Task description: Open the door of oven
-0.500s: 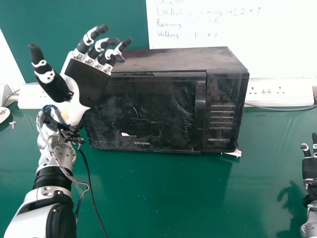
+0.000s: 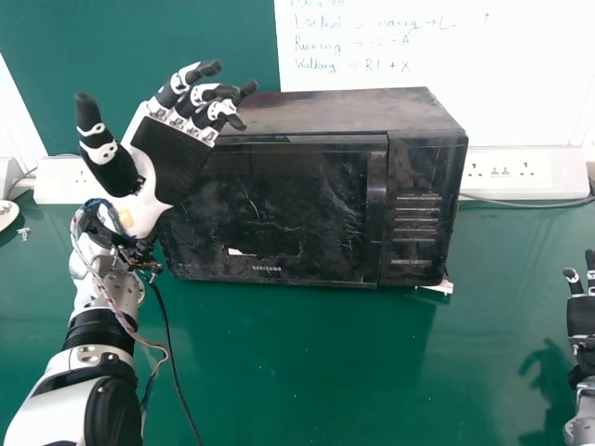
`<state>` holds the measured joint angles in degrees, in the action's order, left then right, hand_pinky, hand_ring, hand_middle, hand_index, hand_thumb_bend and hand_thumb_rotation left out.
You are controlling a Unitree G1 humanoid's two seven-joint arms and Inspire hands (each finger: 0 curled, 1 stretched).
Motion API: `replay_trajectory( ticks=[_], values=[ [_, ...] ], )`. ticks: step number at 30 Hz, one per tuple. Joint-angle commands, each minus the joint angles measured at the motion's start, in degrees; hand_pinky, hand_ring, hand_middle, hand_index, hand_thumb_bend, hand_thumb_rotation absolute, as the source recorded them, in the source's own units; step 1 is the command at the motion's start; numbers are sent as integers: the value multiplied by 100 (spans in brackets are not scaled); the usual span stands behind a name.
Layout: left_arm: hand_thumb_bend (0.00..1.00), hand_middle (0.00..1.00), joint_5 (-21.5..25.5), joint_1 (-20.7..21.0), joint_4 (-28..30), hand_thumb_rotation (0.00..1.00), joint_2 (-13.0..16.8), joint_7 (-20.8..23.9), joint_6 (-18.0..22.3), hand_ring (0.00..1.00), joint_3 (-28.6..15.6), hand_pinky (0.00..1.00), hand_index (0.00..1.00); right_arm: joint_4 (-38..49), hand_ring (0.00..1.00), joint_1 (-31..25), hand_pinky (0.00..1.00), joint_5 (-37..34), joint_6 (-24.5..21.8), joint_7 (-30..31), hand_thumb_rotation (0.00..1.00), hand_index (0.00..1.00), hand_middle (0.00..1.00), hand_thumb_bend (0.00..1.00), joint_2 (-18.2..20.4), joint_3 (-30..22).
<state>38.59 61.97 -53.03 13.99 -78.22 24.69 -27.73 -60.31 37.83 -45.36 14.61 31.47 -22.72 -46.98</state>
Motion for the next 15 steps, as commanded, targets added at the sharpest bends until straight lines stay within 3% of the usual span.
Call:
replay_trajectory(
  ticks=[1,15],
  values=[
    [50,40,-29,113,-50,10,69,-36,30,31,31,25,50,-45,57,23,45,12,33,46,93,79,73,100,-16,-3],
    [50,40,-30,125,-67,10,75,-40,31,31,27,25,50,-42,57,28,45,14,35,41,93,79,73,100,-14,0]
  ],
)
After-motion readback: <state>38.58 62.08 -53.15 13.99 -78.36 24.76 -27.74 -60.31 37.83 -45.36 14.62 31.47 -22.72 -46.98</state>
